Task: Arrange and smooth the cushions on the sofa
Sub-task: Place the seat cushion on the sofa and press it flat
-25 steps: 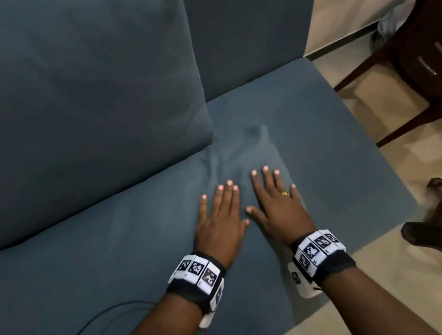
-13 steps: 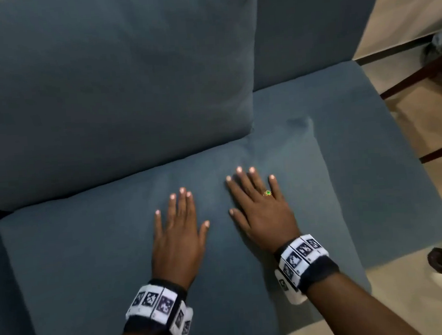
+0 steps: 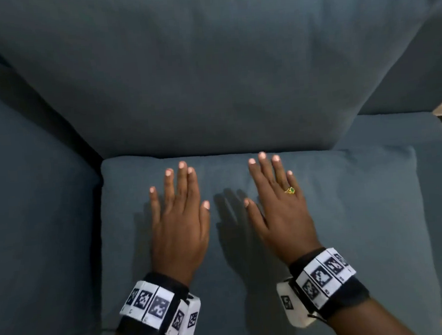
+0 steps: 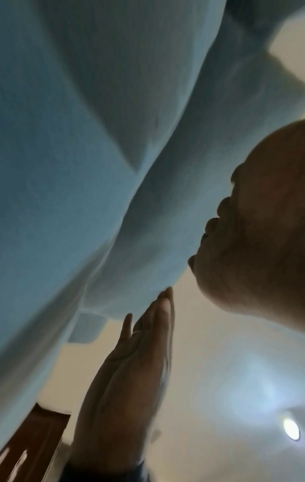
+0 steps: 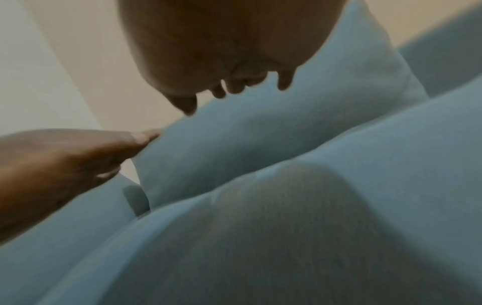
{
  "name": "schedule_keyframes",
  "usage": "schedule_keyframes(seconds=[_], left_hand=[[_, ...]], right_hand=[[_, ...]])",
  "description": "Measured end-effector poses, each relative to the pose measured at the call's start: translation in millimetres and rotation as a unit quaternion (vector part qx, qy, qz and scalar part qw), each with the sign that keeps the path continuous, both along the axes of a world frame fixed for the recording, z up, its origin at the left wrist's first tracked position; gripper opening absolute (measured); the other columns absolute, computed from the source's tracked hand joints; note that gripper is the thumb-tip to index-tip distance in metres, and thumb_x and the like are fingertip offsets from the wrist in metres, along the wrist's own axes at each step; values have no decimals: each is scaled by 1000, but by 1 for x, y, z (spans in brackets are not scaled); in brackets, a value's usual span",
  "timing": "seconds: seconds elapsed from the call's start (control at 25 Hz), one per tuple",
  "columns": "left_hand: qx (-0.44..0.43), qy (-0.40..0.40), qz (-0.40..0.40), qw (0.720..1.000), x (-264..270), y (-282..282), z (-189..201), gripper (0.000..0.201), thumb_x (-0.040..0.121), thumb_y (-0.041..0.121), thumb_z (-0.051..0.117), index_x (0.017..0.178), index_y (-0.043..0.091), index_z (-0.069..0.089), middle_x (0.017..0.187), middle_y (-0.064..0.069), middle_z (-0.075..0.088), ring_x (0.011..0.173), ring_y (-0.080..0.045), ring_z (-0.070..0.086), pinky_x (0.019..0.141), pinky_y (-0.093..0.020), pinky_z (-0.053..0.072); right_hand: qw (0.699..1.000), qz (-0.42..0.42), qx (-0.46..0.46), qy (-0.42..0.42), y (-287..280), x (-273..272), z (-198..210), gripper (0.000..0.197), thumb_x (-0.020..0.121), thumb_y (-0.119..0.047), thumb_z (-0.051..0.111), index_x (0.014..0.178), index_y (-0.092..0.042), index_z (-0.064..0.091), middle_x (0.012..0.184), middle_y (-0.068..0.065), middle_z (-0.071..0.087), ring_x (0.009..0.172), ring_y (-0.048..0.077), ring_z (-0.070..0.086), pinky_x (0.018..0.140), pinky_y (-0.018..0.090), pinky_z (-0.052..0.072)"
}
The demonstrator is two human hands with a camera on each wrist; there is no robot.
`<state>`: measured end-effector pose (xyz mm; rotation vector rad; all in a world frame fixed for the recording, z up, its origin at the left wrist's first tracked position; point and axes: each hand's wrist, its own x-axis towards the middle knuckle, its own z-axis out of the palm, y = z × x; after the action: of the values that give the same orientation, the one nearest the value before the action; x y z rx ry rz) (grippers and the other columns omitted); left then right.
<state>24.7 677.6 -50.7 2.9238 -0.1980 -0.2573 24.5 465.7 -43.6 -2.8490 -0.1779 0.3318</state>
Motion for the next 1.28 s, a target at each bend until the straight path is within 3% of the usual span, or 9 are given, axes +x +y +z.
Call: schedule_keyframes(seconds=[0.12,0.32,0.44,0.6,0.72,0.88,1.08,1.16,1.28], left_hand=[[5,40,-15,999,-16,59,-19,73,104,54,3,160,12,21,168,-2,6,155,-28,14,118,-65,22],[-82,-45,81,992,-23,133,-34,65,105,39,23,161,9,9,167,-2,-8,156,-26,-3,126,-53,6],[-101,21,76,992,-47,156,-60,71,100,50,10,161,14,2,168,-1,-9,156,-22,-5,123,-60,12],[-221,-86,204,950,-66,185,-56,61,108,31,22,159,4,4,166,-4,-8,156,-26,-6,127,-46,3],[-191,-9,130,973,-101,168,-77,68,106,45,1,159,4,12,167,-9,1,156,-29,4,119,-60,23],[-238,-86,210,944,-117,171,-73,62,107,29,27,160,4,4,167,-3,-8,156,-25,-11,127,-48,5],[-147,-41,152,976,-128,131,-79,69,103,43,22,160,9,3,168,-9,-8,154,-25,-16,123,-61,8],[-146,-118,133,973,-112,115,-63,70,102,33,33,159,3,6,167,-16,-2,155,-32,-10,125,-53,0],[-88,-97,40,991,-97,66,-49,69,102,32,46,159,4,16,168,-15,6,155,-31,10,123,-57,17]], right_hand=[[994,48,-57,76,55,-3,-12,82,89,-65,-3,162,-26,-4,170,4,-11,157,29,-3,122,62,4],[992,96,2,-78,144,-1,-4,72,104,-50,36,163,-21,7,167,0,-13,157,27,-5,126,53,3],[982,167,-84,26,190,-14,-21,80,101,-54,44,163,-18,8,170,8,-4,157,31,3,120,66,7],[978,182,-62,-85,220,-33,-14,74,101,-47,37,163,-17,11,169,3,-7,157,27,-2,123,60,5],[972,205,-108,-40,227,-59,-29,78,96,-52,55,161,-19,25,169,2,13,156,23,16,121,62,14],[969,216,-70,-101,213,-88,-22,73,101,-42,42,162,-16,15,168,2,-1,157,24,3,122,62,10],[974,198,-69,-88,176,-102,-34,77,95,-47,58,159,-17,29,167,3,23,155,22,19,123,57,16],[978,159,-41,-130,165,-94,-23,68,102,-42,45,161,-17,24,168,4,19,156,25,13,124,56,13],[985,97,-64,-130,136,-85,-31,61,102,-40,50,157,-19,35,166,3,25,153,27,26,123,55,19]])
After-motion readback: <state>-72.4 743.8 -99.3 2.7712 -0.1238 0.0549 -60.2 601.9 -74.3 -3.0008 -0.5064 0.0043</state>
